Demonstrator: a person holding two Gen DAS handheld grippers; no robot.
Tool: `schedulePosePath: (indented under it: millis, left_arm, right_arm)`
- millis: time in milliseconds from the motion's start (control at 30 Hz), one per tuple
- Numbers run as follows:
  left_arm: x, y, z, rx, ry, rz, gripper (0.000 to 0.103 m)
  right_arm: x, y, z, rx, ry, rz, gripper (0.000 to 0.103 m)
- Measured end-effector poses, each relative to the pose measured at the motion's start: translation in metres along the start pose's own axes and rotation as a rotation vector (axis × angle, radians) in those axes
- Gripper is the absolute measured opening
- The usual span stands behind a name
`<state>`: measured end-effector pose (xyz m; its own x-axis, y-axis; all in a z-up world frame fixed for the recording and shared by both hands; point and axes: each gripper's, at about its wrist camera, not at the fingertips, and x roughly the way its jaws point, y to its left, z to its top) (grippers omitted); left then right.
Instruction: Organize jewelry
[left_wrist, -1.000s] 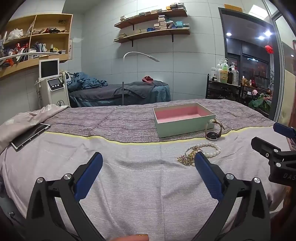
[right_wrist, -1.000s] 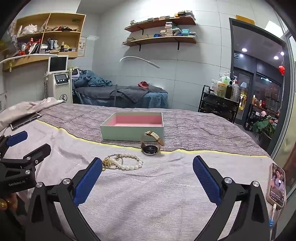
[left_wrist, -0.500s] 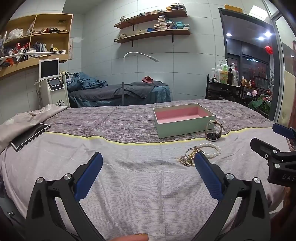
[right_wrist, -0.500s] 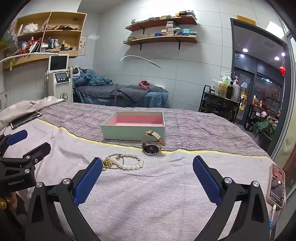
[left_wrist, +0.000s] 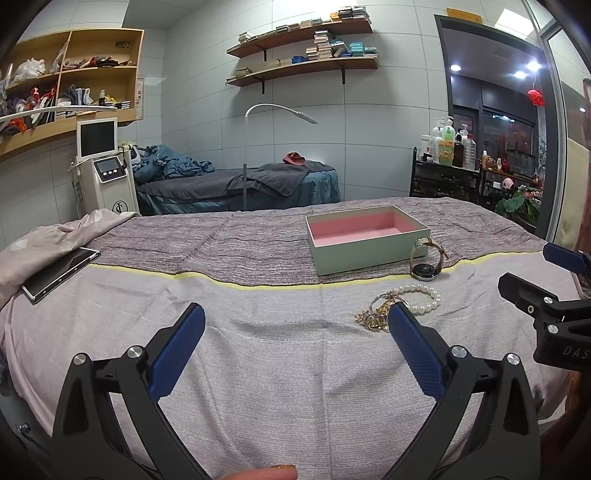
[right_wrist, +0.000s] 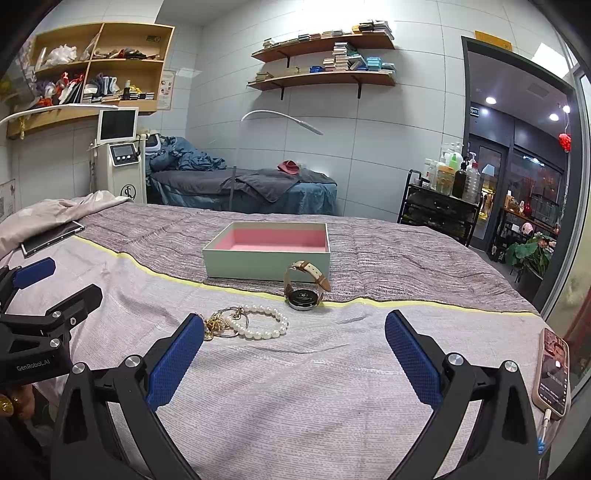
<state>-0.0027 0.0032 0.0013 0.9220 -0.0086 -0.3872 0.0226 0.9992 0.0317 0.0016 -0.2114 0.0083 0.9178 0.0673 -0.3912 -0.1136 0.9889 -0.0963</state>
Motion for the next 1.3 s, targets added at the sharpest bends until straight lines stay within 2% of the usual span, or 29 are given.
schedulePosePath:
  millis: [1300]
  left_arm:
    - [0.0011,-0.0007,-0.0011,0.002,0.003,0.002,0.098]
  right_arm:
    - [0.0034,0.0035,-0.0027,-0.002,0.004,0.000,0.096]
